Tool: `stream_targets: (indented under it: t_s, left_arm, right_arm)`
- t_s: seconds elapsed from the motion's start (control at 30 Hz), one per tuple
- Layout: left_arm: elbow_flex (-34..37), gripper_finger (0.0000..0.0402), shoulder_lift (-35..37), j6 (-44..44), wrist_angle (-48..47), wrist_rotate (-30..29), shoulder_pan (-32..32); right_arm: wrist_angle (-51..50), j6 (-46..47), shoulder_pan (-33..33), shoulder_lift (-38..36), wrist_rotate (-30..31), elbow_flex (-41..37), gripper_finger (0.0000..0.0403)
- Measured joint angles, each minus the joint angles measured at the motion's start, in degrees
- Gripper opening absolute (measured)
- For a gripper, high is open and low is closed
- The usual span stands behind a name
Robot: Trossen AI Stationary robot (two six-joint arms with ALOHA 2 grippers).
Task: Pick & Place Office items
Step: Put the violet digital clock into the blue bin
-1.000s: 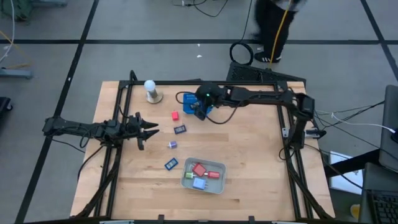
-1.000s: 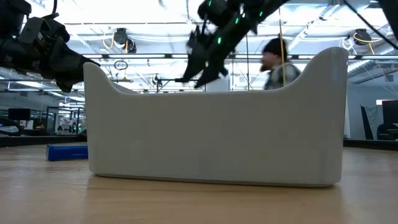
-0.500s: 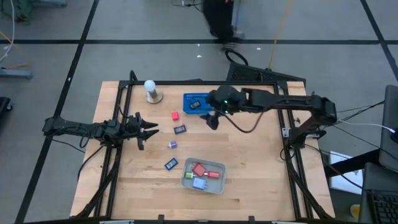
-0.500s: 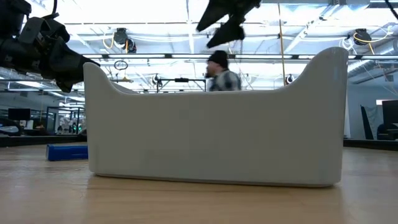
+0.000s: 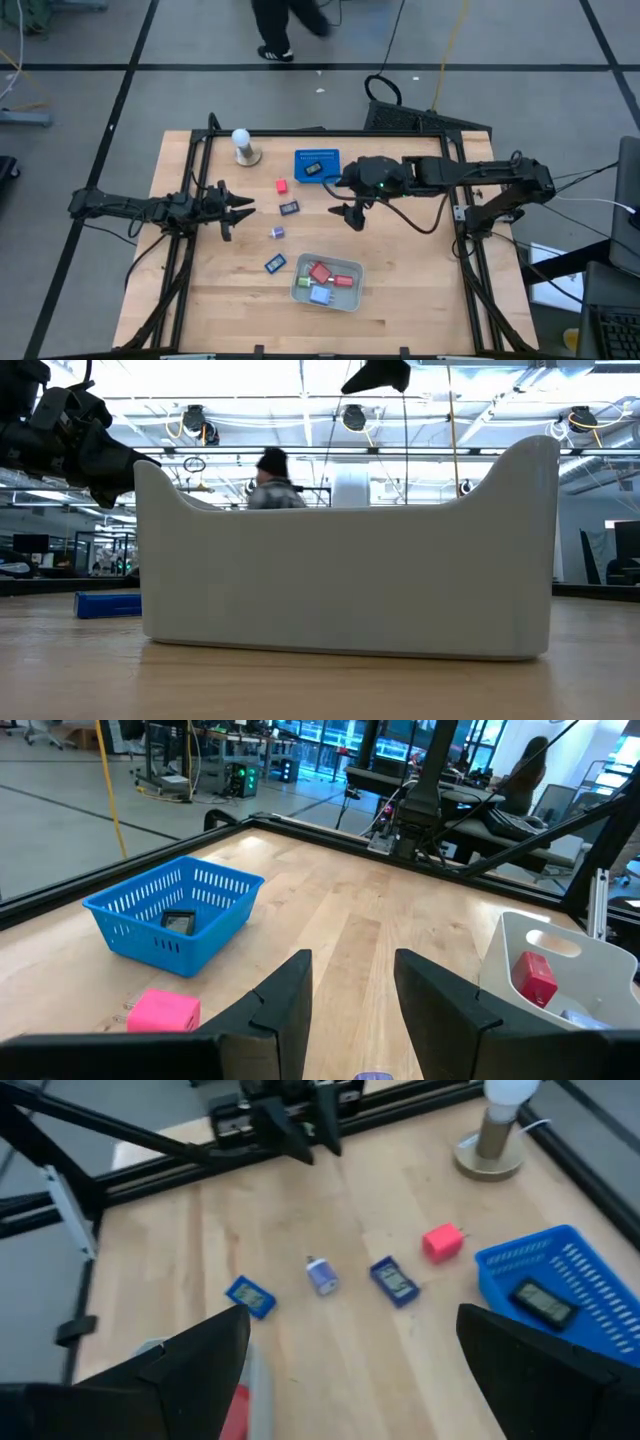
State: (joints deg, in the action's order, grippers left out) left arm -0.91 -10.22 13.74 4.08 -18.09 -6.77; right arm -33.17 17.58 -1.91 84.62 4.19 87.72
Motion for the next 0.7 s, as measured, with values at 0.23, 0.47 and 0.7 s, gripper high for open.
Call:
stream_targets:
  t_s: [0.23,0.47,0.7]
  left_arm:
    - [0.00,0.0145,0.00,0.00,0.00,0.00,0.01]
    - [0.00,0.0145,0.00,0.00,0.00,0.00,0.00]
    - [0.00,0.0145,0.00,0.00,0.00,0.00,-0.02]
  right_arm:
    - [1.79,4.42,-3.53,0.00,0.21,0.00,0.0350]
    - [-0.53,4.30,-8.58,0.00,0.20,0.00,0.0343]
    - [-0.70,4.21,-9.90,-1.07,4.60,-0.02,0.0339]
